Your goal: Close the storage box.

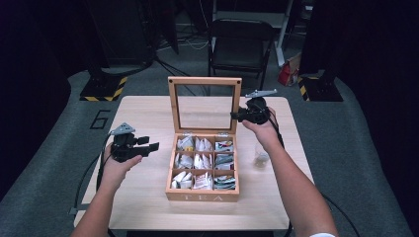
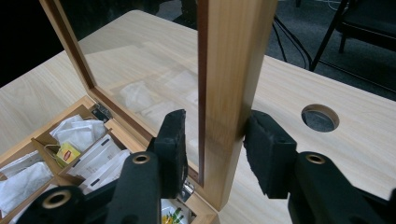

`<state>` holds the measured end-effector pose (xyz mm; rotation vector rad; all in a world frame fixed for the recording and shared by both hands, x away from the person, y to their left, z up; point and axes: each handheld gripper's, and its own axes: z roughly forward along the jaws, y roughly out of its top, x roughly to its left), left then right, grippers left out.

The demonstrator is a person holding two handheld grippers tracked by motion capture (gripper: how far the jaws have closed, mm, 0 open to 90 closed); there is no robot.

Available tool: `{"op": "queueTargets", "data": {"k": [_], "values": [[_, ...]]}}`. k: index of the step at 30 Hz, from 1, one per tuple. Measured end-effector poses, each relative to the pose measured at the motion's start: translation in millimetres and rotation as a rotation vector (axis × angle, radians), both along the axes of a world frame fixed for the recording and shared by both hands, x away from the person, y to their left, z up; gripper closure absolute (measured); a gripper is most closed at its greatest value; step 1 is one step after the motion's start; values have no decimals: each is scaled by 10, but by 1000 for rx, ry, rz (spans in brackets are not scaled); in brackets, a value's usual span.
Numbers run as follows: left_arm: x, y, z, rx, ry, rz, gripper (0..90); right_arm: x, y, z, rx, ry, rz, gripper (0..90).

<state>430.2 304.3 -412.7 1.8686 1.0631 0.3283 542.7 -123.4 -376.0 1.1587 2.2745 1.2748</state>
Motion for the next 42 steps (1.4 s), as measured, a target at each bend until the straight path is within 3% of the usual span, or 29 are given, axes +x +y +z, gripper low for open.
{"op": "queueTargets", "data": {"k": [8, 14, 20, 26, 42], "values": [[-4, 7, 29, -4, -5, 2, 421, -88, -3, 32, -17, -7, 12, 603], [14, -8, 71, 0, -12, -13, 422, -169, -34, 49, 9, -11, 21, 613], [44, -37, 148, -10, -29, -17, 423, -251, -51, 144, 38, -44, 37, 612], [96, -104, 212, -3, -37, -33, 434, -274, -28, 168, 15, -62, 48, 629], [411, -300, 609, 24, -69, -66, 461, -320, -33, 159, 7, -78, 60, 628]]}}
